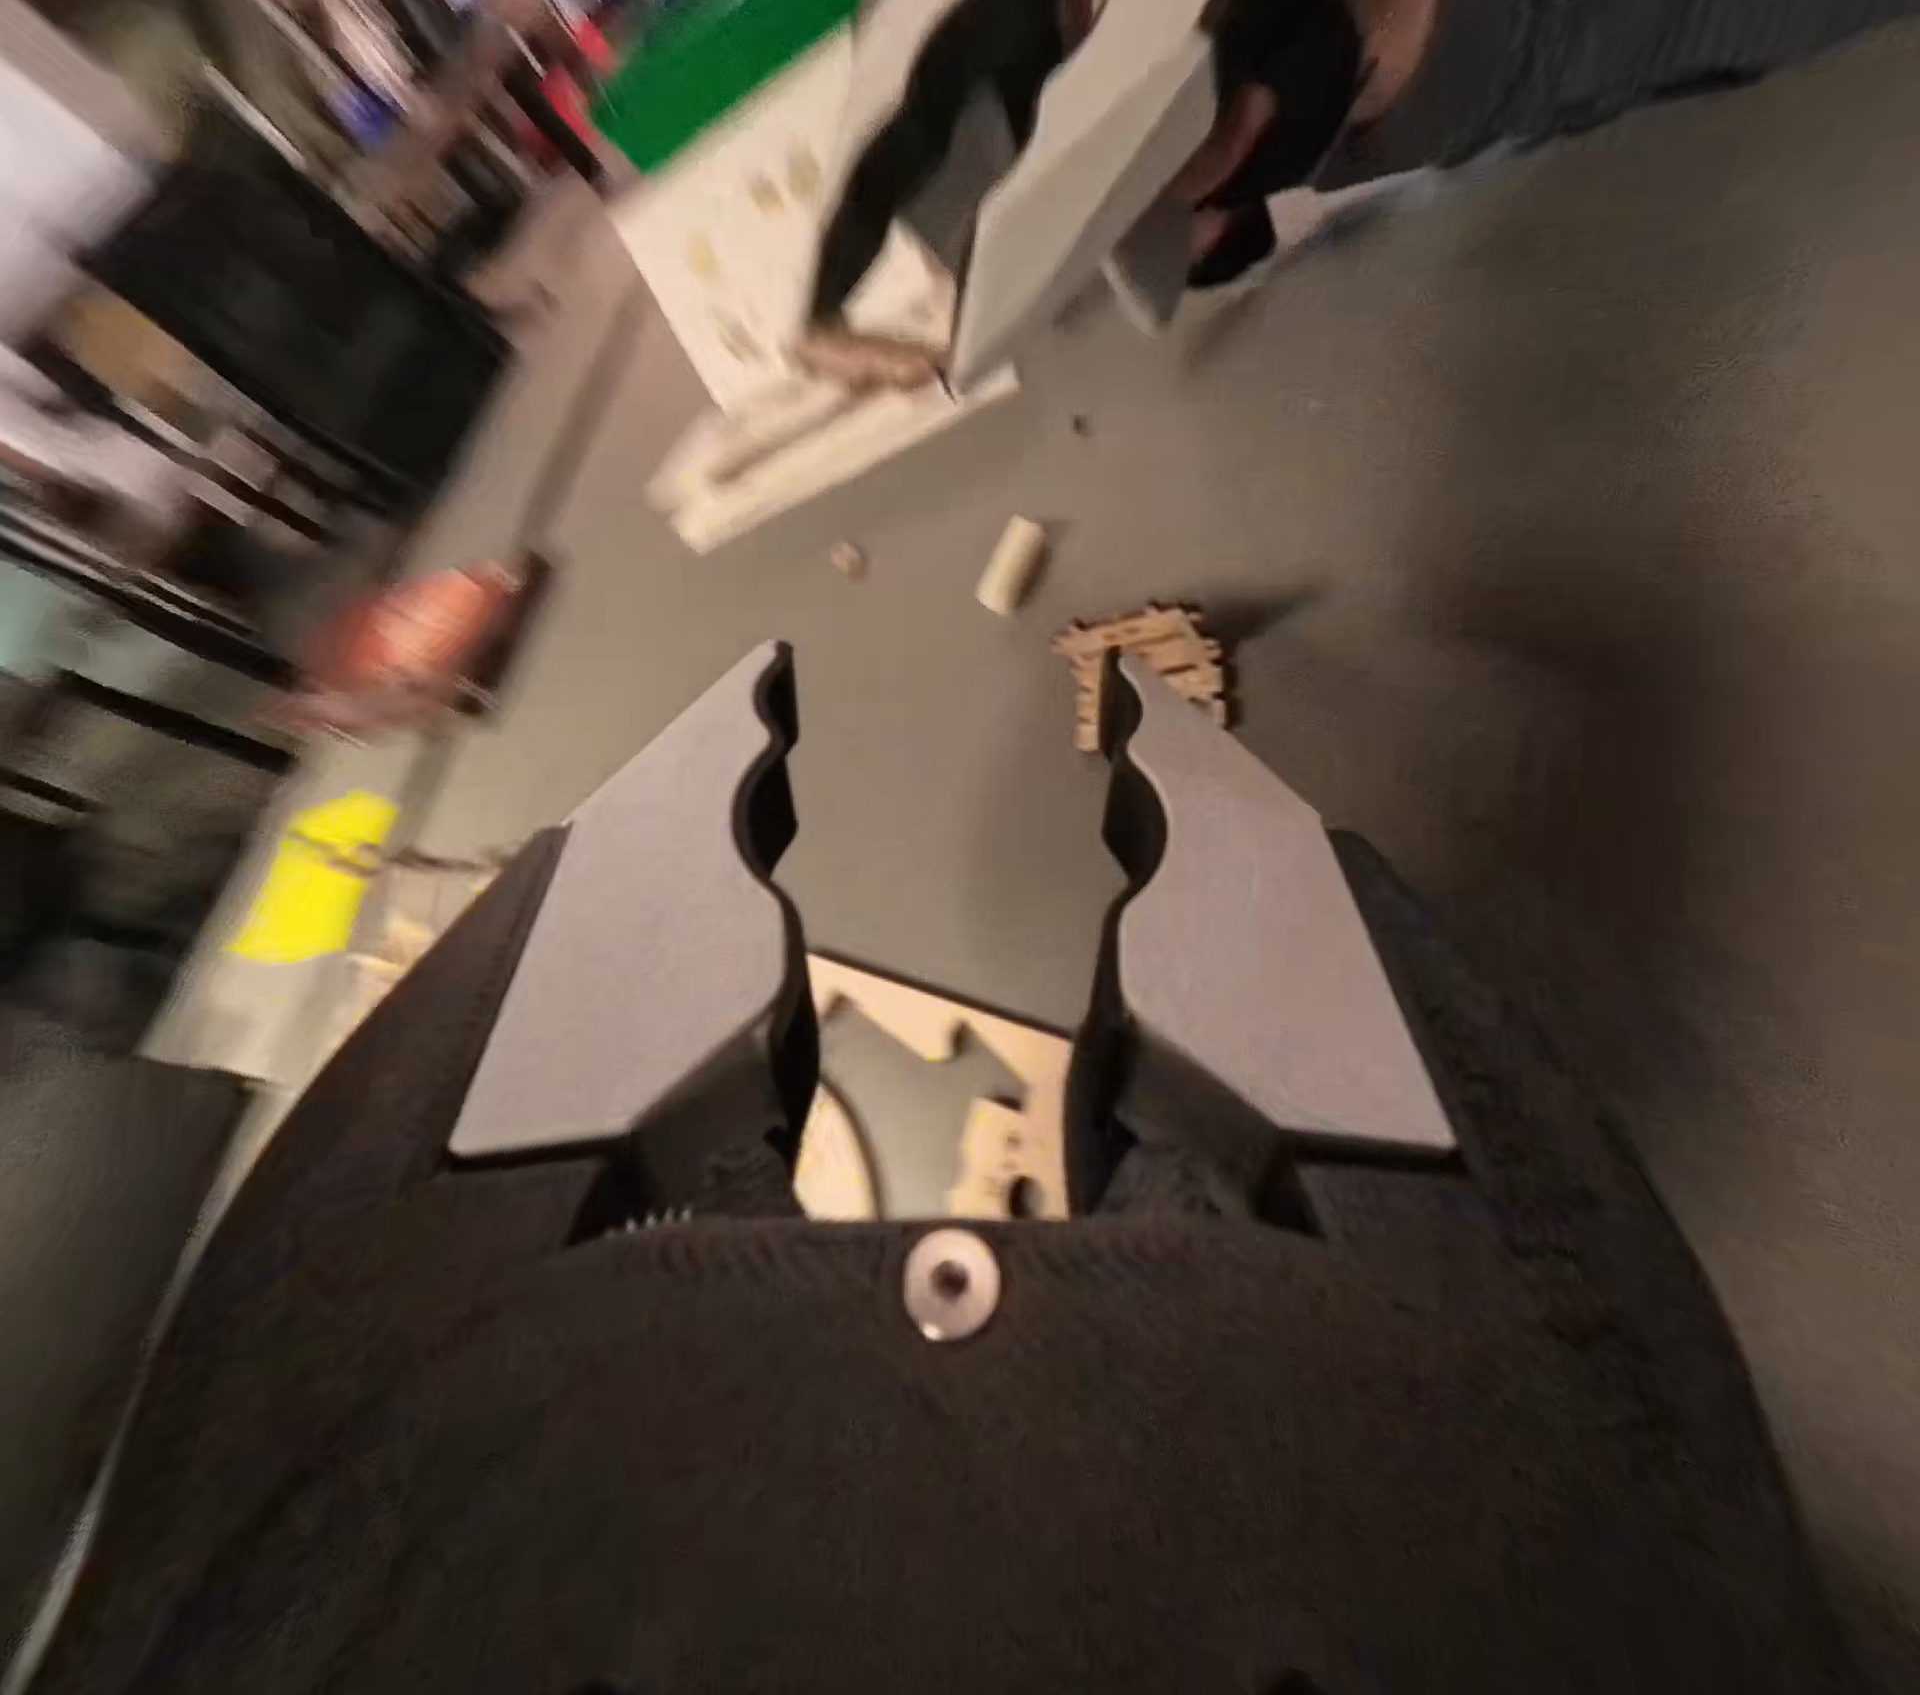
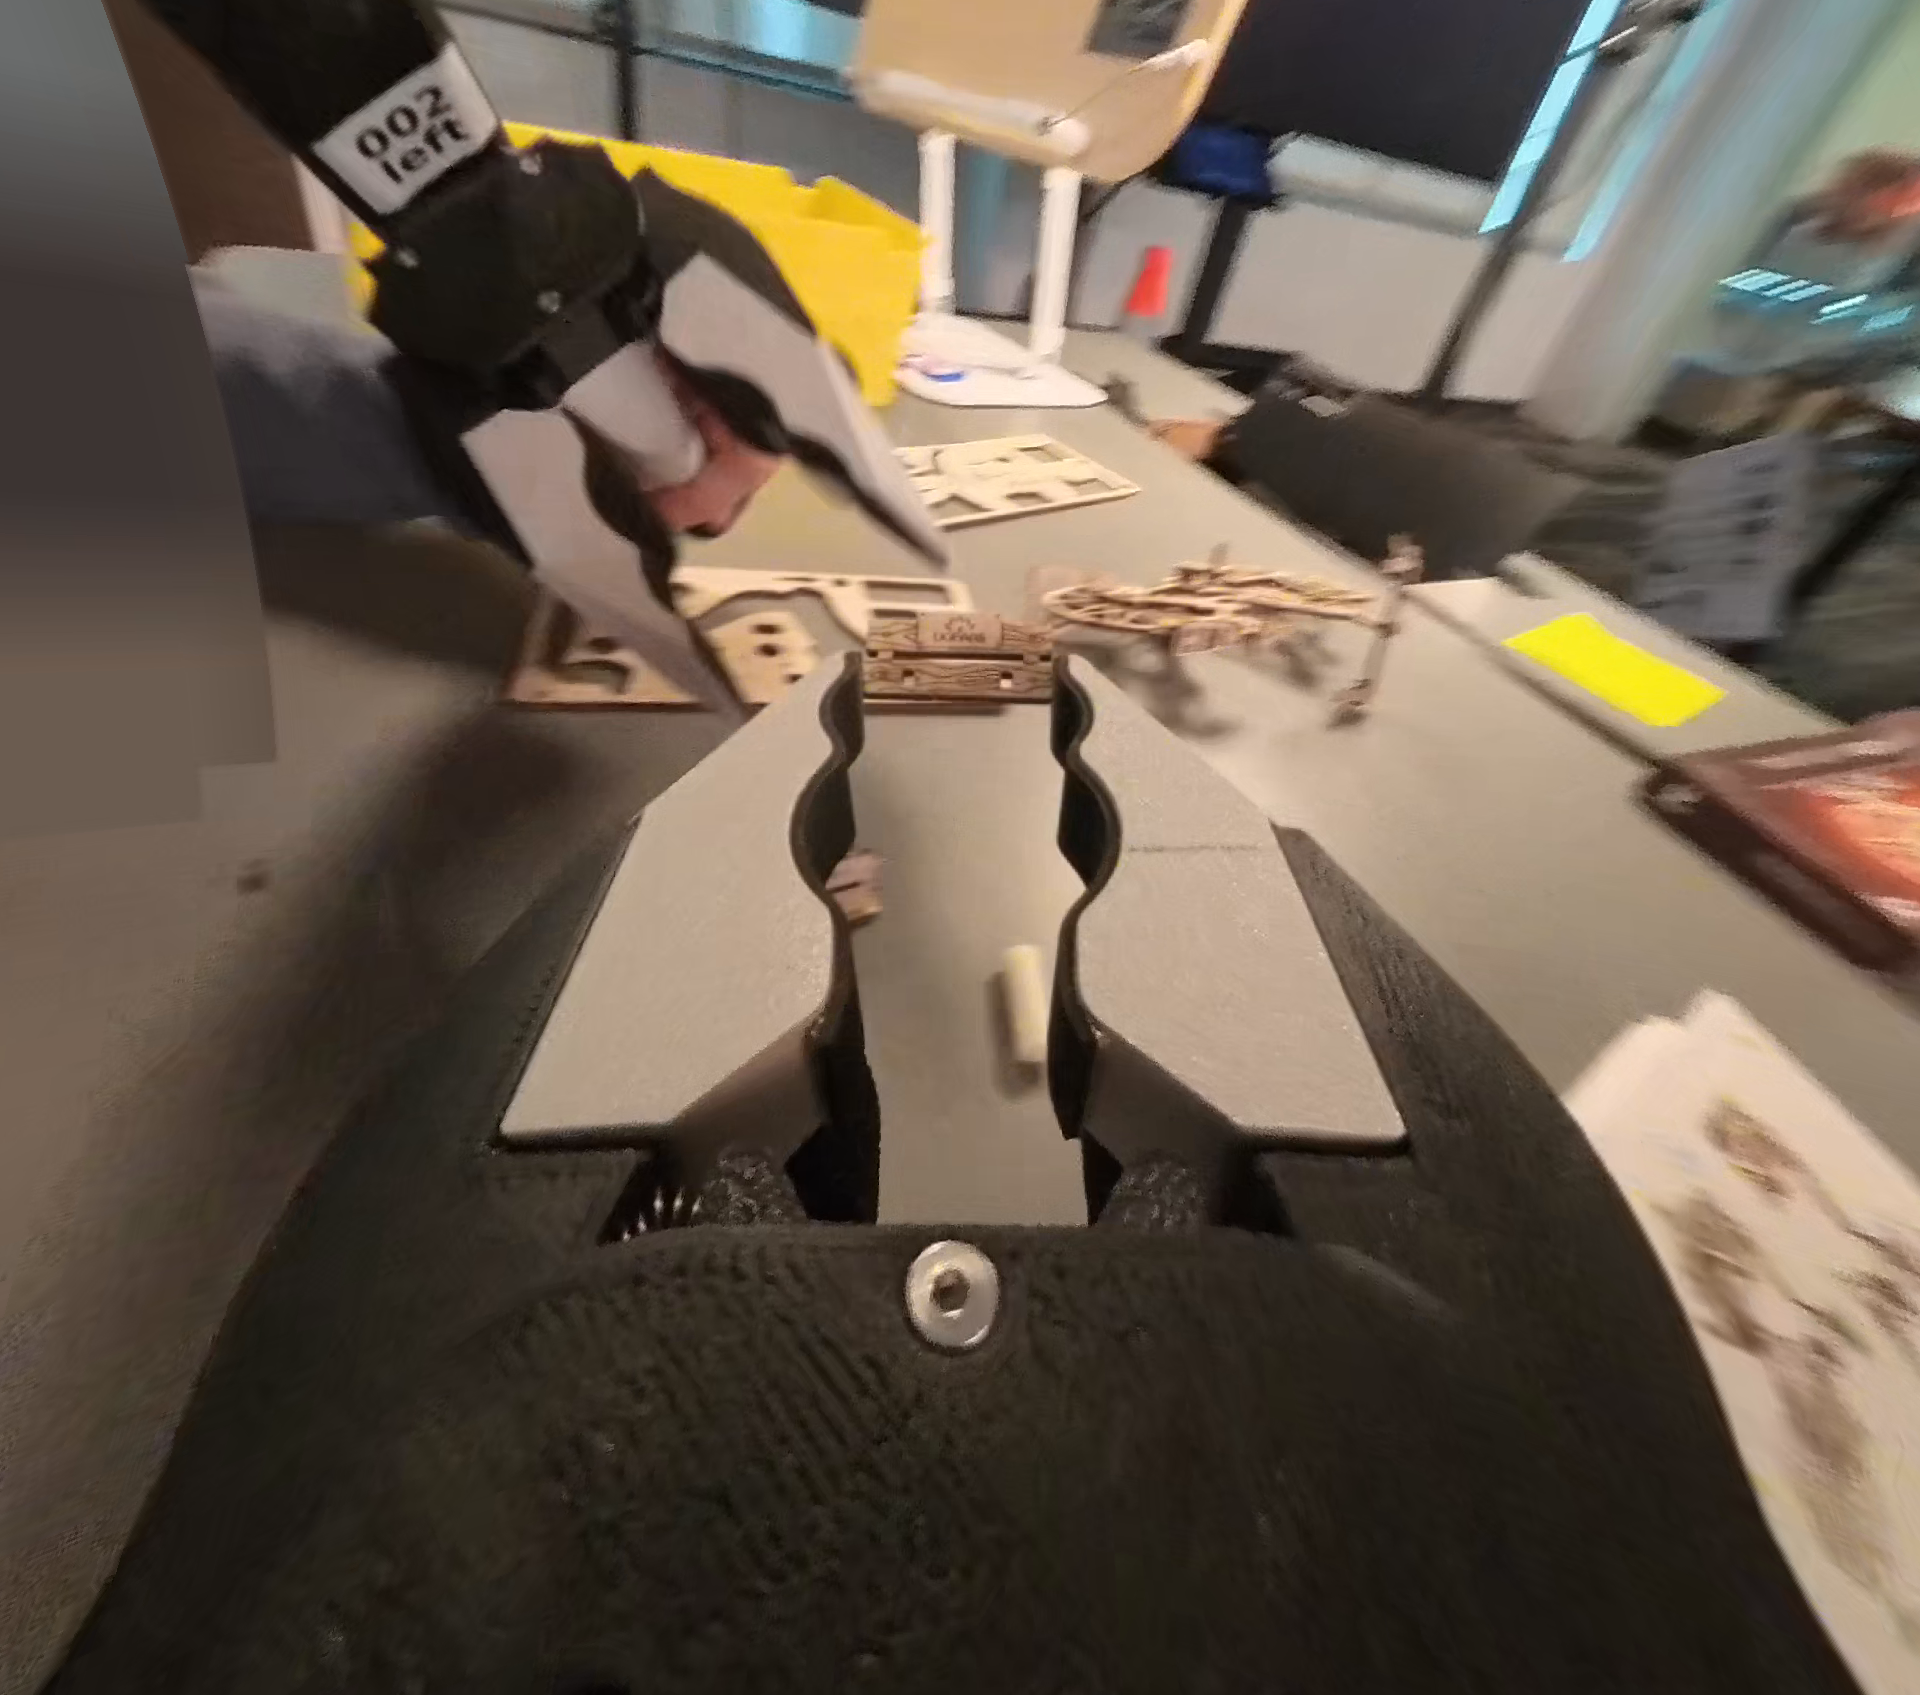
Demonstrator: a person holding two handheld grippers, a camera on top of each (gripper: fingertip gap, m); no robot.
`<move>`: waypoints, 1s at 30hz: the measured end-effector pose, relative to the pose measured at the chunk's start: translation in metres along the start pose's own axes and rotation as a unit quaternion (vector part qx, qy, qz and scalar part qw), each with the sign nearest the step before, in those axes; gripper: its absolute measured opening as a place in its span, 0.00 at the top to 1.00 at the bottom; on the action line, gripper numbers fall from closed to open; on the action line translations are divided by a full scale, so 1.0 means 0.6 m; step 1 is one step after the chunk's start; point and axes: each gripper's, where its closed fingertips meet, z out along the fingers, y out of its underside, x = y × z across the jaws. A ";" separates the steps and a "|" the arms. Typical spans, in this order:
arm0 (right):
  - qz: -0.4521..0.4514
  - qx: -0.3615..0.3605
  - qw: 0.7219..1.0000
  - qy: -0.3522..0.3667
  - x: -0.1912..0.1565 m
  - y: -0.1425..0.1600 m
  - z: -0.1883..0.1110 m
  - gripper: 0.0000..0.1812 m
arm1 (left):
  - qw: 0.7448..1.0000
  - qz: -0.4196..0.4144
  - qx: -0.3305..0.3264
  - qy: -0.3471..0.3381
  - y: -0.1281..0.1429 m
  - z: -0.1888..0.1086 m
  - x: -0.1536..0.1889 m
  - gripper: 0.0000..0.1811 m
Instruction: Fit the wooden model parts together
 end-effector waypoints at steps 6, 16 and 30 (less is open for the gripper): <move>0.064 -0.091 0.984 -0.138 -0.061 0.040 0.009 0.81 | 0.944 0.299 0.041 -0.131 -0.054 -0.021 0.013 0.74; 0.161 -0.087 0.948 -0.262 -0.111 0.026 -0.006 0.81 | 0.903 0.415 0.035 -0.102 -0.048 -0.002 0.062 0.88; 0.107 -0.168 0.970 -0.136 -0.065 0.076 -0.001 0.73 | 0.930 0.329 -0.022 -0.165 -0.027 -0.012 -0.011 0.99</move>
